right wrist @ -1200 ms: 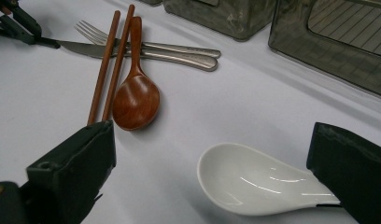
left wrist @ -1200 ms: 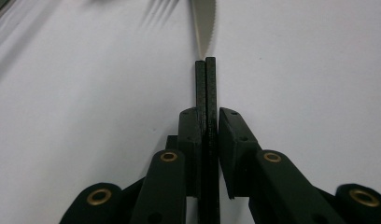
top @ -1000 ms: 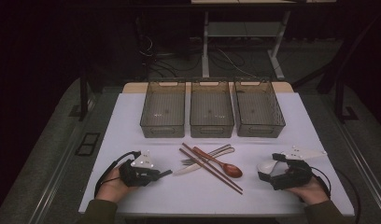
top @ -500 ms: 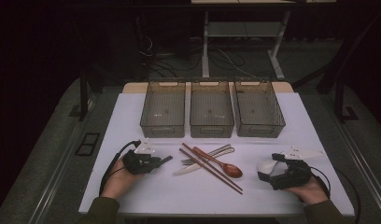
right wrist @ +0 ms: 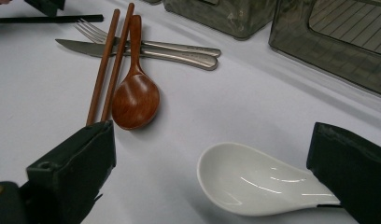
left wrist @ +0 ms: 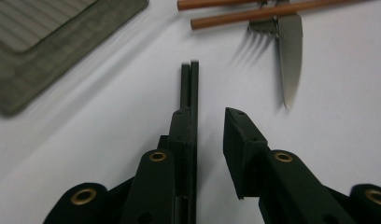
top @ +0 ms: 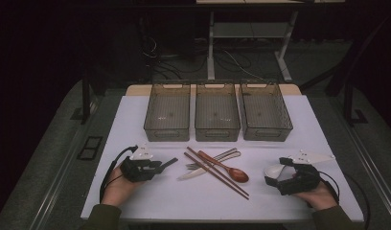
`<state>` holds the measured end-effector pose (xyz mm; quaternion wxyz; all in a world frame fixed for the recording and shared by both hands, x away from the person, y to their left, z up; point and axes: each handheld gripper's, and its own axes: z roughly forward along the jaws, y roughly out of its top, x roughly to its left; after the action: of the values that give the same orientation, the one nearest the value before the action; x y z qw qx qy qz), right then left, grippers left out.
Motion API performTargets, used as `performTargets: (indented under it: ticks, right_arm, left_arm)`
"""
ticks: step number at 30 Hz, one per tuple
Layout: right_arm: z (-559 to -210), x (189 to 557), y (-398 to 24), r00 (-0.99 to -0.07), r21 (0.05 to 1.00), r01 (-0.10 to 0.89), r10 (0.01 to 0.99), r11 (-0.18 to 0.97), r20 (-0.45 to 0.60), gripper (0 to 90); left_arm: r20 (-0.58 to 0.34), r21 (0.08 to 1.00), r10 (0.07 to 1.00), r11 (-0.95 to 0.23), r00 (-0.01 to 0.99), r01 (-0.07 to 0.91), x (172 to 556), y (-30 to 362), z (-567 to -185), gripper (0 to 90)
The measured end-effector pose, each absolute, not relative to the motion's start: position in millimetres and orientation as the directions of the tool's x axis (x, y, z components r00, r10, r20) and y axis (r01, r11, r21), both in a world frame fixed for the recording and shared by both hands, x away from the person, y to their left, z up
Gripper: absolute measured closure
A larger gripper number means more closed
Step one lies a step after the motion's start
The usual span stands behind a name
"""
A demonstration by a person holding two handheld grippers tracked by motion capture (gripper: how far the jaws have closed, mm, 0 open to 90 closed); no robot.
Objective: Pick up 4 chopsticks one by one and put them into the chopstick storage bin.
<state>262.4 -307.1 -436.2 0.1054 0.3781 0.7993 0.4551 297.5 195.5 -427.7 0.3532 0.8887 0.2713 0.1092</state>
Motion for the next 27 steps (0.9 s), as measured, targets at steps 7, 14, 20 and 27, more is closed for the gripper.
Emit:
performTargets:
  ticks: [7, 14, 20, 27]
  right_arm:
    - [-436, 262, -307, -0.692, 0.808, 0.507, 0.7, 0.299, 0.176, 1.3]
    - [-436, 262, -307, -0.692, 0.809, 0.507, 0.7, 0.299, 0.175, 1.4]
    - [-436, 262, -307, -0.694, 0.809, 0.505, 0.699, 0.301, 0.174, 1.3]
    - [-436, 262, -307, -0.693, 0.809, 0.506, 0.699, 0.299, 0.175, 1.3]
  left_arm:
    - [0.04, 0.69, 0.607, -0.591, 0.793, 0.418, 275, 218, -423, 78.2]
    - [0.016, 0.683, 0.614, -0.583, 0.789, 0.44, 274, 227, -429, 82.2]
    - [0.017, 0.662, 0.604, -0.604, 0.797, 0.443, 276, 225, -433, 82.3]
    - [0.01, 0.662, 0.607, -0.599, 0.794, 0.45, 277, 227, -434, 83.3]
